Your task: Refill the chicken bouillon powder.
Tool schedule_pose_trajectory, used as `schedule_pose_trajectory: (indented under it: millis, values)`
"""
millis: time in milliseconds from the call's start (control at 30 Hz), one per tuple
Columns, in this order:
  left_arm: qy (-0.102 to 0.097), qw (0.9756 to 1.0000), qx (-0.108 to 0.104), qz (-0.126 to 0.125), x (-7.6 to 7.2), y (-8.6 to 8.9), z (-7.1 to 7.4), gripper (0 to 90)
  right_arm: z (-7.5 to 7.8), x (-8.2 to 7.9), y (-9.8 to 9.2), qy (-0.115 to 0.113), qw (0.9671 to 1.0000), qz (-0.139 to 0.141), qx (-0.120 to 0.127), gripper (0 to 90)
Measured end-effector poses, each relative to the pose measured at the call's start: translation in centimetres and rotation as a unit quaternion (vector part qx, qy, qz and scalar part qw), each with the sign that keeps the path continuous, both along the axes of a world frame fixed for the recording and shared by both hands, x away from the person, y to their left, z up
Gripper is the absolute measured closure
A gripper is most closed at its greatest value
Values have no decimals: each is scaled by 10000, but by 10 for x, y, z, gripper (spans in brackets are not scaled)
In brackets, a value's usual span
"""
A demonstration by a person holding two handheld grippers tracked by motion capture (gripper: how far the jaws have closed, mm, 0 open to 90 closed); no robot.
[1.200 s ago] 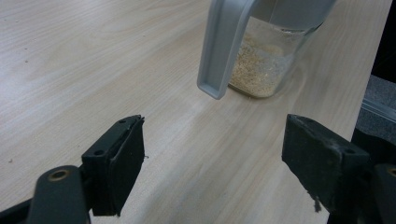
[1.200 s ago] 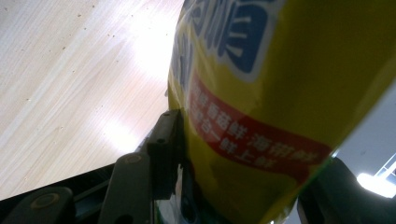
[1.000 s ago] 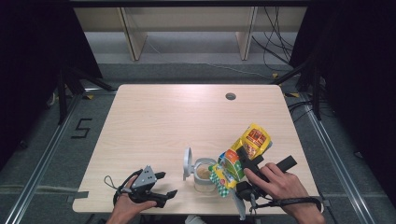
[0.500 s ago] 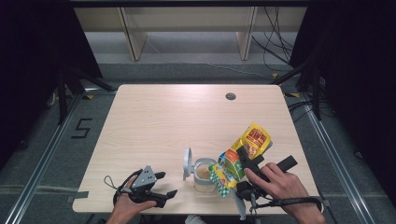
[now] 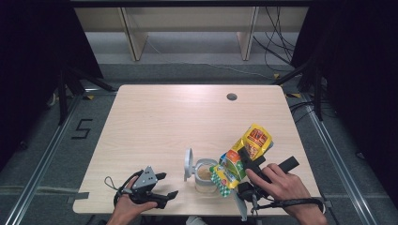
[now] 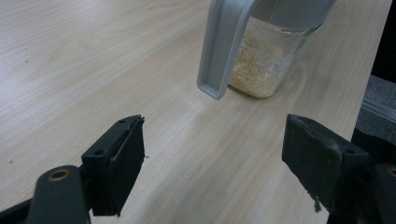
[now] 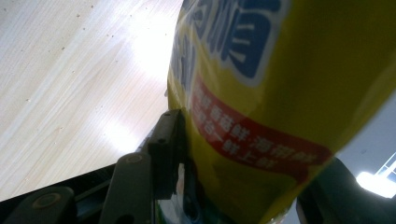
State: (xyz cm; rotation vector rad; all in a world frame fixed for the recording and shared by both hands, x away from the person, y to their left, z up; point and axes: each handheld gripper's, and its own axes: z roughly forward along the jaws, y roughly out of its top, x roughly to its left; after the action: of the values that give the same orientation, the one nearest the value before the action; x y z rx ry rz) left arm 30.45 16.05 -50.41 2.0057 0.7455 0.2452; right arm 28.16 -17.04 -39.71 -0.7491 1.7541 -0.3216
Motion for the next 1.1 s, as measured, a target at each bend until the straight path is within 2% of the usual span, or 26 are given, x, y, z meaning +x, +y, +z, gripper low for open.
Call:
schedule_pose_trajectory:
  millis: [67,167,200,267,300,333,433,467,500,567,600,633,733,767,800,833,867,900,933,967,1000,1033,1067,1100]
  values:
    - [-50,9998,193,-44,1,2,1,206,1,0,0,38,10000,2,-15,564]
    - [-42,9999,154,-41,1,2,1,206,1,0,0,68,10000,-37,14,593]
    - [-17,10000,14,-16,0,0,0,206,1,0,0,96,9999,-32,6,616]
    - [-18,10000,23,-20,0,0,0,206,-1,0,2,139,9999,59,-1,672]
    - [-19,10000,24,-19,0,0,0,206,0,2,2,100,9997,205,-102,695]
    - [-14,10000,23,-17,0,0,0,206,1,2,1,125,9995,226,-196,712]
    - [-7,10000,17,-18,0,0,0,206,-3,2,-1,205,9998,71,-4,753]
    - [-3,10000,14,-19,0,0,0,206,-2,4,0,208,9996,169,-127,755]
    - [-4,10000,14,-19,0,0,0,206,-4,4,-2,266,9996,48,73,756]
    - [-7,10000,13,-16,0,0,0,206,-4,5,-3,319,9993,-15,207,758]
    - [-12,10000,46,-32,0,0,0,206,-6,4,-7,349,9979,-294,469,758]
    - [-14,10000,63,-50,0,1,0,206,-6,5,-7,369,9979,-288,441,759]
    - [-18,10000,70,-58,1,1,0,206,-7,7,-10,431,9969,-351,562,762]
    - [-19,10000,70,-50,1,1,0,206,-9,7,-13,489,9942,-586,756,762]
    - [-9,10000,63,-38,0,1,0,206,-6,10,-11,506,9962,-385,601,763]
    - [-12,10000,18,-18,0,0,0,206,-5,13,-11,508,9968,-241,568,763]
    - [-17,10000,26,-26,0,0,0,206,-12,13,-16,642,9909,-439,1095,764]
    - [-9,10000,25,-33,1,0,0,206,-7,18,-12,673,9946,-207,757,764]
    - [-22,10000,52,-28,0,1,1,206,-8,19,-15,749,9928,-282,897,764]
    - [-31,10000,81,-46,0,1,1,206,-7,22,-16,786,9931,-201,852,764]
    - [-33,10000,80,-45,0,1,1,206,-11,22,-20,877,9892,-418,1095,764]
    - [-26,10000,22,-23,0,0,0,206,-10,23,-20,834,9906,-291,1042,765]
    - [-8,10000,11,-3,0,0,0,206,-12,23,-22,879,9880,-411,1205,765]
    - [-49,9998,179,-44,1,2,1,206,-10,23,-22,821,9902,-347,1071,765]
